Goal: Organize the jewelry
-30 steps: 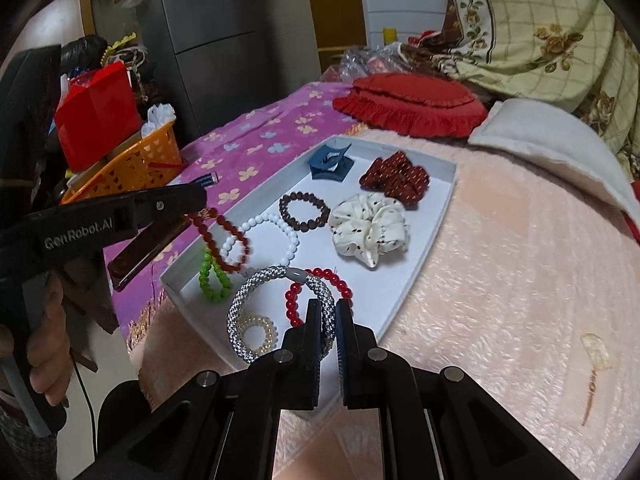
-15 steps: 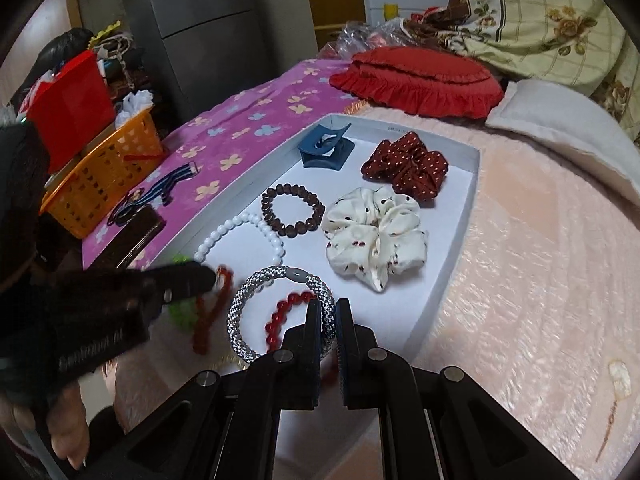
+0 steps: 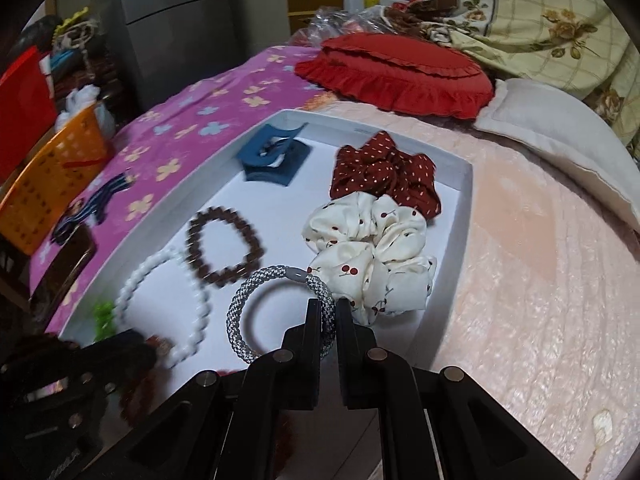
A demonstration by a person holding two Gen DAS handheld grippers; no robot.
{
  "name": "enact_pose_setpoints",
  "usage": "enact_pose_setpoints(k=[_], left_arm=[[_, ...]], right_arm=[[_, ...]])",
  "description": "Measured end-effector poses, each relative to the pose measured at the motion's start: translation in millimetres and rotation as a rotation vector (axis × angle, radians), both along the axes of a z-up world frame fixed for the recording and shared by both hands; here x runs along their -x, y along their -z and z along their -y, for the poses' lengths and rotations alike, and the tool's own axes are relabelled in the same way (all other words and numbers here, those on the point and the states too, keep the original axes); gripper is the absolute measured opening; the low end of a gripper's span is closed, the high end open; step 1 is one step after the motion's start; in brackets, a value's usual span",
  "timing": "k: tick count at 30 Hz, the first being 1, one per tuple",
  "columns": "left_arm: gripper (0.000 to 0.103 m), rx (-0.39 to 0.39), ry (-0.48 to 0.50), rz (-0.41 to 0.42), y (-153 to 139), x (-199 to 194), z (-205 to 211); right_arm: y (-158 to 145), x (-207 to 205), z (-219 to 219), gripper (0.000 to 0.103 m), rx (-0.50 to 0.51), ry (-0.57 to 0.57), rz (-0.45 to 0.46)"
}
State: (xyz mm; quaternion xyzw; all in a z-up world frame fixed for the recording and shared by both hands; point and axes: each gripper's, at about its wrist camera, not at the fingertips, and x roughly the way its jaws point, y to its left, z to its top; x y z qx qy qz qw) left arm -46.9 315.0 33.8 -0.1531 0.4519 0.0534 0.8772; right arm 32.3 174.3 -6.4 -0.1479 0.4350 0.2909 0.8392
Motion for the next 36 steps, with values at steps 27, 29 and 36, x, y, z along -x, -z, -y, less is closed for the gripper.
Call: enact_pose_setpoints(k=[27,29,36], left_arm=[[0.019,-0.146,-0.041,0.117,-49,53,35],[0.019,-0.166,-0.049,0.125,-55,61,39],[0.019,-0.211,-0.079,0.138,-70,87,49]], right_arm=[[-47,60,44,0.036,-0.135,0.028,0.039],[-50,72,51,0.036,-0.139,0.025,0.042],[-61,113,79,0.036,-0.157,0.026,0.057]])
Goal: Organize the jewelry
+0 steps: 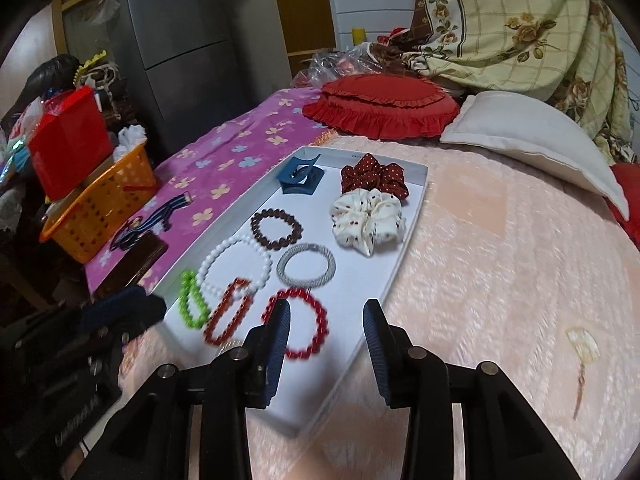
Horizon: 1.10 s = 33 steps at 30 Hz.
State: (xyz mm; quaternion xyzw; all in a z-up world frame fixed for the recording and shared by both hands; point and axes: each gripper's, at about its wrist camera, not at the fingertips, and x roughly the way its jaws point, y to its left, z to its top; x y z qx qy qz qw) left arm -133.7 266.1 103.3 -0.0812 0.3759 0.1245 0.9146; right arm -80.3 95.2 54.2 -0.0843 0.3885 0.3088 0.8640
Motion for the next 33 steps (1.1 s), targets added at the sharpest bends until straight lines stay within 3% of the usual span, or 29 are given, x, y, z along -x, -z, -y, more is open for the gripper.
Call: enact_pose_setpoints(k=[15,22,33], left_arm=[[0.030,-0.096,-0.018,0.069,-35,48,37],[0.045,-0.125,-0.039,0.096,-41,61,44],[0.046,-0.116,-0.067,0.108,-43,67,43]], right_arm=[[-21,65,47,0.038,-0.020,0.040,0.064],[-22,80,60,0.038,-0.031,0.058,0.054],[-22,86,66,0.039,-0.036,0.078,0.057]])
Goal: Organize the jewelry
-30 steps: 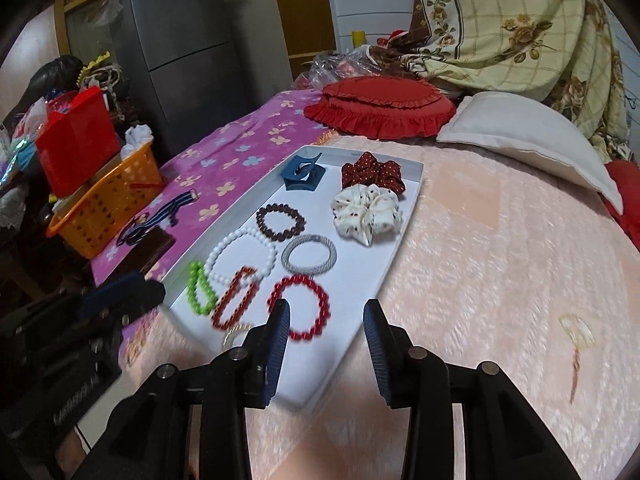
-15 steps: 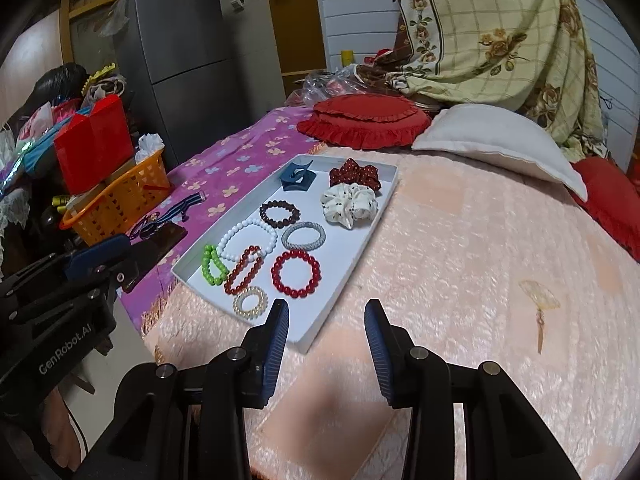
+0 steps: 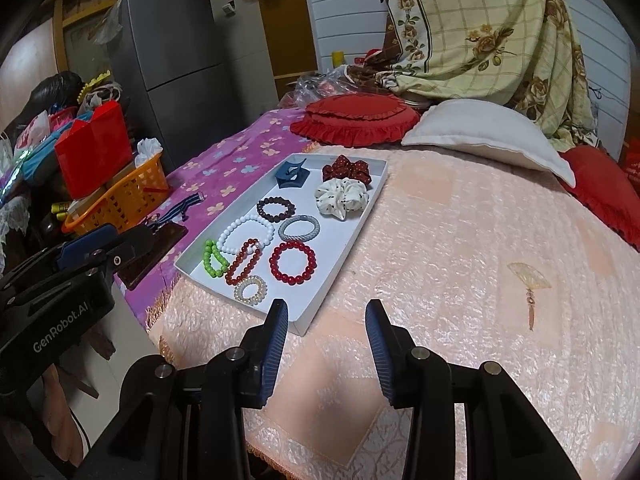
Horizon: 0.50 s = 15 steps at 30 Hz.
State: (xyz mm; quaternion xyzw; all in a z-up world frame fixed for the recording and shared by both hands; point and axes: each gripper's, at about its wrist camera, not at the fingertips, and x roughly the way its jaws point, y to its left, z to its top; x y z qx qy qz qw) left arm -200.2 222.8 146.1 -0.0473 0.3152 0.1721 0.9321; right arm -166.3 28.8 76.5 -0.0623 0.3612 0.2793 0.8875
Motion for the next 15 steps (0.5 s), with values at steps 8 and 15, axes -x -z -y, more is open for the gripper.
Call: enact_pose_setpoints(k=[8,15], left_arm=[[0.060,-0.025,-0.032,0.019,-1.7,2.8,-0.6],[0.060,-0.045,-0.037,0.008,1.5,1.3,1.4]], right_arm=[[0.5,3.3,-1.9,0.040,0.009,0.001,0.002],[1.3,6.2,-3.1,0.040,0.016,0.003,0.009]])
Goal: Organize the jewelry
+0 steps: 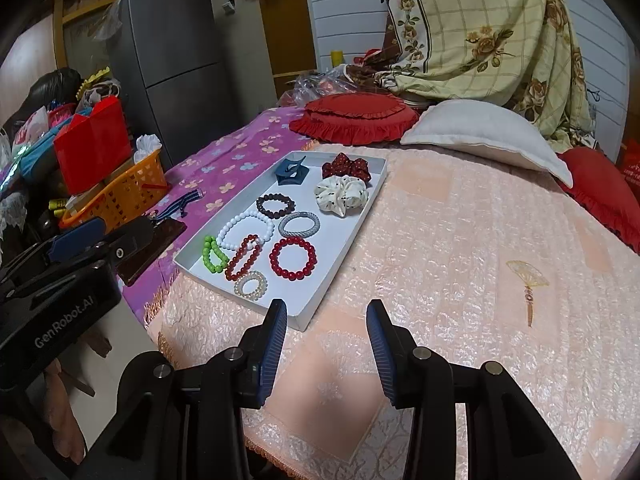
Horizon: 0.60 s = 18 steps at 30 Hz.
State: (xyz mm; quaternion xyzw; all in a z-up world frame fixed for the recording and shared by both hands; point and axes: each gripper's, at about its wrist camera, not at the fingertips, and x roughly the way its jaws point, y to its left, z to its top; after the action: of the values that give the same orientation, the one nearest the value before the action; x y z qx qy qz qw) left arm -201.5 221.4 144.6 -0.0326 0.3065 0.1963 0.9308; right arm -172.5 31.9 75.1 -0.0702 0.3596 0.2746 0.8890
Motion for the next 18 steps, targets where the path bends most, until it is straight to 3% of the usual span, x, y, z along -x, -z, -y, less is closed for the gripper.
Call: enact_pose_setpoints(k=[9,12,18], left_arm=[[0.061,-0.034,-0.031,0.021,-1,4,1],[0.077,-0.036,-0.042,0.040,-3,6,0],[0.079,-0.040,-0.046,0.087,-9,13,0]], right_arm=[[0,3,1,0.040,0.011,0.009,0.011],[0,3,2,0.040,0.014,0.007,0.014],[1,5,0,0.040,0.019,0.006,0.015]])
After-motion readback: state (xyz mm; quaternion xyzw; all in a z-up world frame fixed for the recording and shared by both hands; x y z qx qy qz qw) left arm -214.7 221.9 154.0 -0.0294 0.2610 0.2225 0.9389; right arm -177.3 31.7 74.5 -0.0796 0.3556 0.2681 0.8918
